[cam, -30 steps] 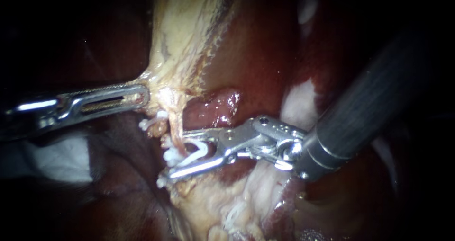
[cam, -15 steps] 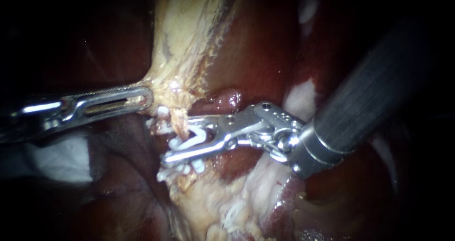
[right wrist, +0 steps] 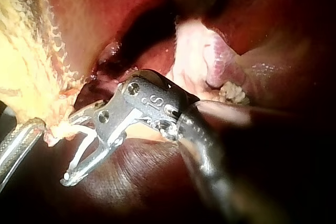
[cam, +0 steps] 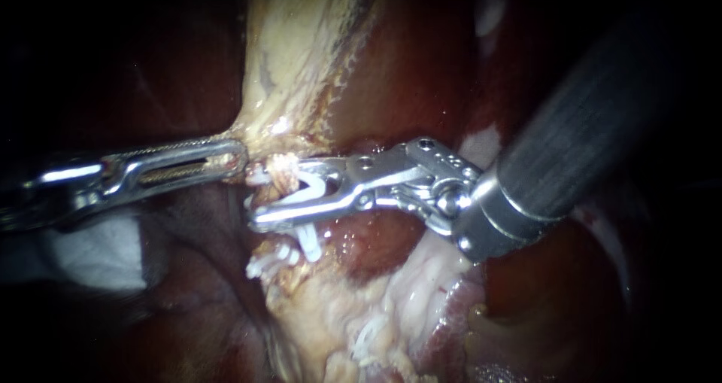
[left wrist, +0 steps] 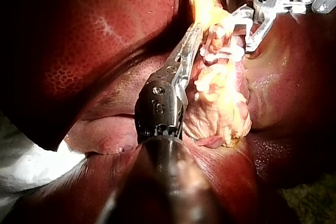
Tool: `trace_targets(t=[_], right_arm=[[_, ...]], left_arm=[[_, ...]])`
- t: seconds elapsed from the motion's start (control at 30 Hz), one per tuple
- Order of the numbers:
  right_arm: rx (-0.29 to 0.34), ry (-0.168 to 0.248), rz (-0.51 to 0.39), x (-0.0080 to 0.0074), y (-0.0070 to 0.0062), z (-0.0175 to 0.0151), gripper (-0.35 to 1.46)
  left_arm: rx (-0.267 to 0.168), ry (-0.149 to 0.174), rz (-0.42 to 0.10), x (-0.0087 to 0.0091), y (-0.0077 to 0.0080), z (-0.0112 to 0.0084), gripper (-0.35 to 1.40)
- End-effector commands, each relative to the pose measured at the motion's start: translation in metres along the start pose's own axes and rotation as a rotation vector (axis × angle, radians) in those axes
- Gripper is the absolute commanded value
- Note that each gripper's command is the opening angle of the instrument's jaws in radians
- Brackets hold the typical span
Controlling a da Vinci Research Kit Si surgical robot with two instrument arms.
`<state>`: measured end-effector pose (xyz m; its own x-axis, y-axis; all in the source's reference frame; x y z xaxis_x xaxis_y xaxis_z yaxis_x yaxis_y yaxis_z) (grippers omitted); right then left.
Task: Clipping third clip right tube
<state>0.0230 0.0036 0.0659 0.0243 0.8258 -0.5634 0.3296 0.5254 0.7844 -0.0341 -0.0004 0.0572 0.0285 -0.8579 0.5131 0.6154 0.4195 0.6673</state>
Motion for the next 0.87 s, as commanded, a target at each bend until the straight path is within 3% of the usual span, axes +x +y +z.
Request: trace_targets(t=[0.03,0.13,0.23,0.4,0.87], right_arm=[[-0.001,0.001,0.021,0.0000,0.0000,0.0000,0.37],[-0.026,0.013,0.056,0.0000,-0.0001,-0.0002,0.17],[-0.049,0.028,0.097,-0.0001,-0.0002,-0.0007,-0.35],[-0.094,-0.028,0.105,-0.0002,-0.0001,-0.0016,-0.35],[-0.083,-0.044,0.123,-0.0014,0.0000,-0.0013,-0.35]], left_arm=[[0.000,0.000,0.000,0.0000,0.0000,0.0000,-0.35],[0.000,0.000,0.000,0.0000,0.0000,-0.0001,-0.35],[0.000,0.000,0.000,0.0000,0.0000,-0.0001,-0.35],[0.000,0.000,0.000,-0.0001,-0.0001,-0.0002,-0.35],[0.001,0.001,-0.001,-0.0003,-0.0001,-0.0002,-0.35]])
